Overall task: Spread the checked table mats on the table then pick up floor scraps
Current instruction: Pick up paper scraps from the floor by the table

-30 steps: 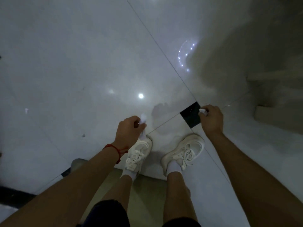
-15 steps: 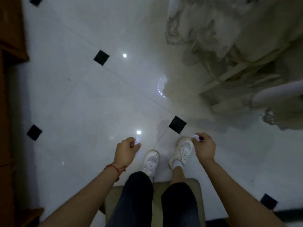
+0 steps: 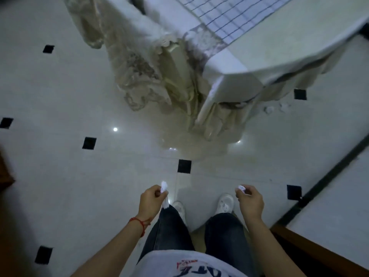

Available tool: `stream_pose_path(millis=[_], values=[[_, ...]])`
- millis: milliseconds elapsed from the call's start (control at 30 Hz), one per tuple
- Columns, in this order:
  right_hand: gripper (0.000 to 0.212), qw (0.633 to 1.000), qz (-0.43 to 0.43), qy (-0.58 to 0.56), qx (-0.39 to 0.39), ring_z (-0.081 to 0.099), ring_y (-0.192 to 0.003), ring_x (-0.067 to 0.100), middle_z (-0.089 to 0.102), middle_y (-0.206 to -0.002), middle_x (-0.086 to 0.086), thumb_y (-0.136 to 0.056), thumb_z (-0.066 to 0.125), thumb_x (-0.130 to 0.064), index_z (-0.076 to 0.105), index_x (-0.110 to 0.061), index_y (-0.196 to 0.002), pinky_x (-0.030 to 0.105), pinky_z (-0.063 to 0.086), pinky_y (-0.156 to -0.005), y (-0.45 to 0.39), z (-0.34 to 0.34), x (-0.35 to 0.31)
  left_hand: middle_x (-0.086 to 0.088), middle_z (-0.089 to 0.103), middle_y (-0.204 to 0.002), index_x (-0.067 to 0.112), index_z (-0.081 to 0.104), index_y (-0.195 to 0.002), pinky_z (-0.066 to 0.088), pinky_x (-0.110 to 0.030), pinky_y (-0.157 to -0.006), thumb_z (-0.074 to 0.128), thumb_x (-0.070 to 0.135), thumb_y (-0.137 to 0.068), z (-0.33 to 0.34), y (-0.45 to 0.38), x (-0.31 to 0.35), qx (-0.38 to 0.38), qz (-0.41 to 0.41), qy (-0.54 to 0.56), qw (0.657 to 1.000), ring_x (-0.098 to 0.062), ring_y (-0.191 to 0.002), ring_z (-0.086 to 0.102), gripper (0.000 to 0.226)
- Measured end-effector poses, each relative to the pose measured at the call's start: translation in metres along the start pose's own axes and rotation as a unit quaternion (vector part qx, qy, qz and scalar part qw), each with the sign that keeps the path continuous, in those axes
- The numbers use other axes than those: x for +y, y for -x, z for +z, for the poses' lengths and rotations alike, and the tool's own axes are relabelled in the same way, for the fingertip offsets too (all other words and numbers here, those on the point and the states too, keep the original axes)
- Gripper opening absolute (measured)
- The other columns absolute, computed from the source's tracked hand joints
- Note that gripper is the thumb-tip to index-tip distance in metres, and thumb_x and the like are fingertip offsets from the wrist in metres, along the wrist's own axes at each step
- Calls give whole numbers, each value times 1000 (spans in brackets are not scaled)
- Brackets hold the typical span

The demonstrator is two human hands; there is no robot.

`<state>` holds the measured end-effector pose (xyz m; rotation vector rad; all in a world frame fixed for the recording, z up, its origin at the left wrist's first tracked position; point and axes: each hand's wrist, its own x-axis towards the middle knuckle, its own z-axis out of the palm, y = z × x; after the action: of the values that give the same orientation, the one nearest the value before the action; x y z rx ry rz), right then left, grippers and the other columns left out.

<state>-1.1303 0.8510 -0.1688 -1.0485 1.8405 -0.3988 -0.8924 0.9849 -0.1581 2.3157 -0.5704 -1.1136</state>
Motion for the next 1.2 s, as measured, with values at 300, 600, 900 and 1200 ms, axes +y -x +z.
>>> stream_pose_path(millis=[300, 600, 900, 1200], values=[[11, 986, 65, -103, 112, 56, -82, 27, 62, -85, 14, -86, 60, -7, 62, 2, -93, 26, 38, -71, -43, -153, 43, -5, 45, -56, 7, 45, -59, 30, -24, -52, 62, 15, -84, 116, 3, 142, -87, 94, -77, 989, -13, -52, 39, 32], [13, 971, 124, -121, 167, 53, -81, 25, 61, -85, 14, -87, 58, -6, 64, 3, -93, 27, 38, -73, -94, -254, 59, -12, 45, -62, 4, 50, -64, 35, -31, -61, 60, 15, -86, 232, -1, 295, -177, 187, -74, 963, -20, -60, 43, 26], [14, 950, 170, -166, 201, 56, -84, 26, 66, -96, 20, -88, 57, -8, 65, 0, -96, 27, 39, -75, -204, -294, 13, -10, 43, -62, 8, 43, -64, 35, -29, -57, 58, 8, -87, 282, -84, 379, -214, 164, -137, 953, -19, -61, 42, 27], [16, 945, 173, -158, 226, 58, -85, 27, 66, -94, 16, -90, 56, -11, 65, -1, -97, 26, 38, -74, -317, -345, -70, 1, 40, -52, 13, 37, -53, 32, -18, -50, 59, 8, -87, 361, -156, 562, -275, 233, -193, 913, -10, -50, 38, 40]])
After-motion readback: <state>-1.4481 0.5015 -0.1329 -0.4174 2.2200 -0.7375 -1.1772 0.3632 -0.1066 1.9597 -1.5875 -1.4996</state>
